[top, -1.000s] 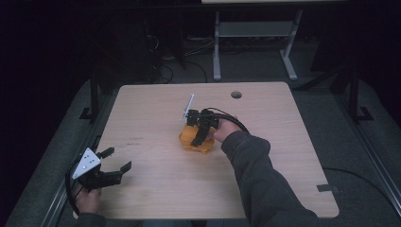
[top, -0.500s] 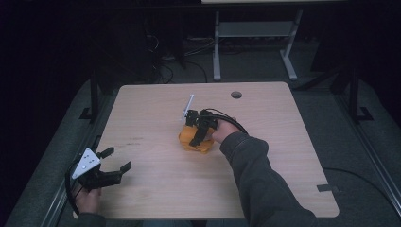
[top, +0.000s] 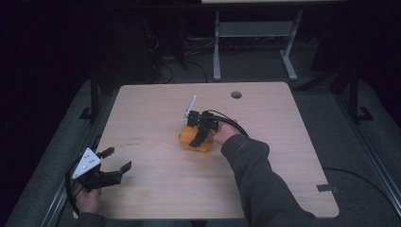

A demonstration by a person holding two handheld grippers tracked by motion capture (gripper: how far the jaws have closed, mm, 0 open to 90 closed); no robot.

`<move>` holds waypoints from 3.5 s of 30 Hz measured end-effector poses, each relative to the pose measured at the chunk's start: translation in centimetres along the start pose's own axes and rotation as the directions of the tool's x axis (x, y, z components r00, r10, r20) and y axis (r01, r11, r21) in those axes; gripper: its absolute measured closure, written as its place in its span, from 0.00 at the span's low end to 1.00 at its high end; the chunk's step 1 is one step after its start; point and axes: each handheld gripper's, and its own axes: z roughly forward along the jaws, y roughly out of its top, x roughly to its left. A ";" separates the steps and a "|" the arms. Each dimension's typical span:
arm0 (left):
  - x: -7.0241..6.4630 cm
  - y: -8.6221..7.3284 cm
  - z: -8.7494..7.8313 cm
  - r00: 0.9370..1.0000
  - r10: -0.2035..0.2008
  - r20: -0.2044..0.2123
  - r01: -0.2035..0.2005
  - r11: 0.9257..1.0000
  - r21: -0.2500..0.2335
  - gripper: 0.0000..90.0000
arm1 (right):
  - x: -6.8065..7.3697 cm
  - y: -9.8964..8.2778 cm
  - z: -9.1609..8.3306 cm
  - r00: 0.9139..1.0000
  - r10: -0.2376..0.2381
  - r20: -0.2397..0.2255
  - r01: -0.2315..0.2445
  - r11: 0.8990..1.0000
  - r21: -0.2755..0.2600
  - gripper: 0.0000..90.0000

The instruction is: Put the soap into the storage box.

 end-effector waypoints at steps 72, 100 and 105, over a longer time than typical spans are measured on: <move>-0.1 0.0 0.2 1.000 0.007 -0.002 -0.007 1.000 0.014 0.15 | 1.0 -6.3 -5.8 0.995 0.079 0.056 -0.070 0.986 -0.150 0.22; -0.2 0.0 0.2 1.000 0.012 -0.001 -0.012 1.000 0.020 0.15 | 1.5 -9.8 -7.2 0.988 0.135 0.068 -0.123 0.978 -0.167 0.22; -0.1 0.0 0.2 1.000 0.013 -0.001 -0.013 1.000 0.021 0.15 | 1.6 -10.5 -7.5 0.986 0.150 0.071 -0.138 0.978 -0.155 0.22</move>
